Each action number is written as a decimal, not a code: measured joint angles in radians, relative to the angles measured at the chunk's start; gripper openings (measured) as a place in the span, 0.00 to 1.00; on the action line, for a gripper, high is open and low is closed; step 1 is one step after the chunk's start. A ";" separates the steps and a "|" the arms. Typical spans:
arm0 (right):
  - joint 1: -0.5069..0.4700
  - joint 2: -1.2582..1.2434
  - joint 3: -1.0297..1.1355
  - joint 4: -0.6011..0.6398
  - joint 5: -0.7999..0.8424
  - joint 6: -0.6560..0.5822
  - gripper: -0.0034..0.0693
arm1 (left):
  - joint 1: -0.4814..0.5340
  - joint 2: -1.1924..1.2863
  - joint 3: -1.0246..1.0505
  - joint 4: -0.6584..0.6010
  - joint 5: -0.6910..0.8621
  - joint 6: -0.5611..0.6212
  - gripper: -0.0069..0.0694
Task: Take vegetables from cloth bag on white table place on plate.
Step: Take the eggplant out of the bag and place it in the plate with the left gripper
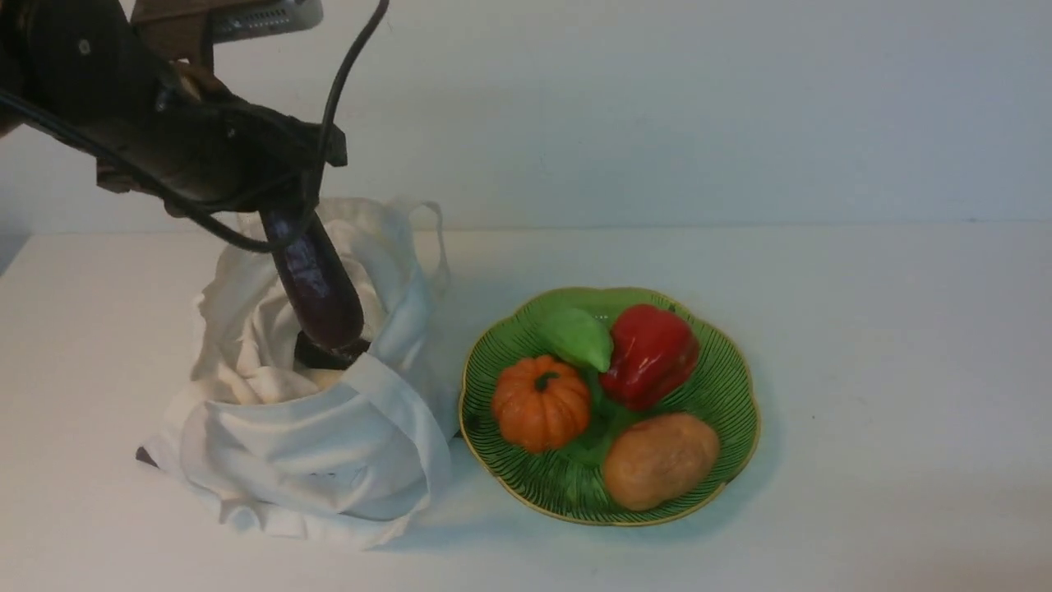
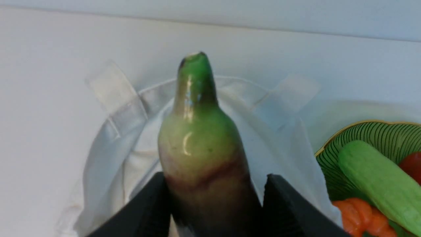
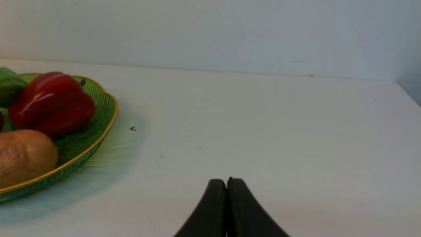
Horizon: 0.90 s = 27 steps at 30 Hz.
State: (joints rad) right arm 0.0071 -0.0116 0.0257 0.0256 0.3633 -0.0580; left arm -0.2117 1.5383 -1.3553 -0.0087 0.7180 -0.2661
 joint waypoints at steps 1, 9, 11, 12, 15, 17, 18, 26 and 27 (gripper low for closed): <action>0.000 0.000 0.000 0.000 0.000 0.000 0.03 | -0.003 -0.031 -0.002 -0.005 -0.006 0.013 0.52; 0.000 0.000 0.000 0.000 0.000 0.000 0.03 | -0.182 -0.193 -0.009 -0.130 -0.165 0.156 0.52; 0.000 0.000 0.000 0.000 0.000 0.000 0.03 | -0.269 -0.187 -0.012 -0.158 -0.199 0.245 0.52; 0.000 0.000 0.000 0.000 0.000 0.000 0.03 | -0.302 -0.177 -0.012 -0.163 -0.205 0.296 0.52; 0.000 0.000 0.000 0.000 0.000 0.000 0.03 | -0.378 -0.131 -0.012 -0.169 -0.212 0.390 0.51; 0.000 0.000 0.000 0.000 0.000 0.000 0.03 | -0.445 -0.030 -0.012 -0.171 -0.223 0.464 0.51; 0.000 0.000 0.000 0.000 0.000 0.000 0.03 | -0.448 -0.023 -0.012 -0.171 -0.223 0.469 0.51; 0.000 0.000 0.000 0.000 0.000 0.000 0.03 | -0.468 0.211 -0.011 -0.171 -0.230 0.468 0.51; 0.000 0.000 0.000 0.000 0.000 0.000 0.03 | -0.468 0.235 -0.011 -0.171 -0.230 0.468 0.51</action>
State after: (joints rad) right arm 0.0071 -0.0116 0.0257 0.0256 0.3633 -0.0580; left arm -0.6794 1.7738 -1.3666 -0.1793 0.4877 0.2015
